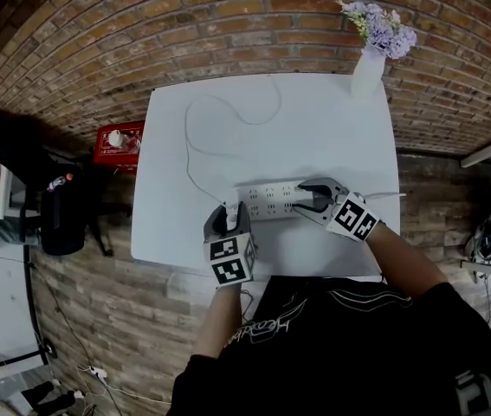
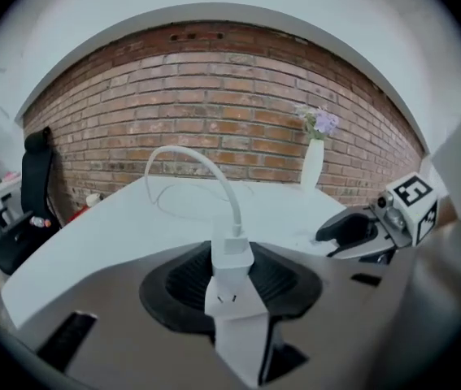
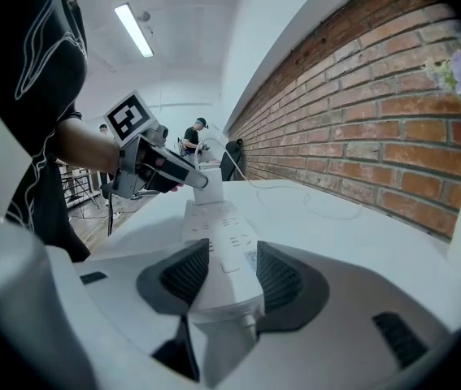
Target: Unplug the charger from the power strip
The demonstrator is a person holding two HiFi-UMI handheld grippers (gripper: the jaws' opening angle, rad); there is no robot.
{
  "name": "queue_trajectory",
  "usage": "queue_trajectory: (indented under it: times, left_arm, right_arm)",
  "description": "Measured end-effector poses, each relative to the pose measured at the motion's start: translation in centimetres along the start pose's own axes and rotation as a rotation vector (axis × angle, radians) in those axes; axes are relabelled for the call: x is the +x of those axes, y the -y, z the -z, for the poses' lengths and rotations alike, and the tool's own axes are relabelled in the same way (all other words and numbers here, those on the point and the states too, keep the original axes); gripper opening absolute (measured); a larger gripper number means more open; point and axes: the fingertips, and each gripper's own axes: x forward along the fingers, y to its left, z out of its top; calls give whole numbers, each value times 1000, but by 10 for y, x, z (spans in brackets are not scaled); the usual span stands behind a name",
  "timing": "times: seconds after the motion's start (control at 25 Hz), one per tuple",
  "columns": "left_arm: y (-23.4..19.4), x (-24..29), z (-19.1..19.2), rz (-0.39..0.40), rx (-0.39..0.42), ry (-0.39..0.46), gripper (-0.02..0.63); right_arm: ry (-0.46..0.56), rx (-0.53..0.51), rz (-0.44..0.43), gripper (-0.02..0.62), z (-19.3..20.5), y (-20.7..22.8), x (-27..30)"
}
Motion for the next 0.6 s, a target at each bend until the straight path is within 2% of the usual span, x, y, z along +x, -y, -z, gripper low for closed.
queue_trajectory:
  times: [0.08, 0.16, 0.32, 0.4, 0.48, 0.6]
  left_arm:
    - [-5, 1, 1, 30, -89, -3, 137]
    - [-6, 0, 2, 30, -101, -4, 137]
    - [2, -3, -4, -44, 76, 9, 136]
    - [5, -4, -4, -49, 96, 8, 137]
    - [1, -5, -3, -19, 9, 11, 136]
    - [-21, -12, -17, 16, -222, 60, 135]
  right_arm:
    - [-1, -2, -1, 167, 0, 0, 1]
    - [-1, -3, -2, 167, 0, 0, 1]
    - [2, 2, -1, 166, 0, 0, 0]
    - [3, 5, -2, 166, 0, 0, 0]
    - [2, 3, -2, 166, 1, 0, 0]
    - [-2, -2, -1, 166, 1, 0, 1]
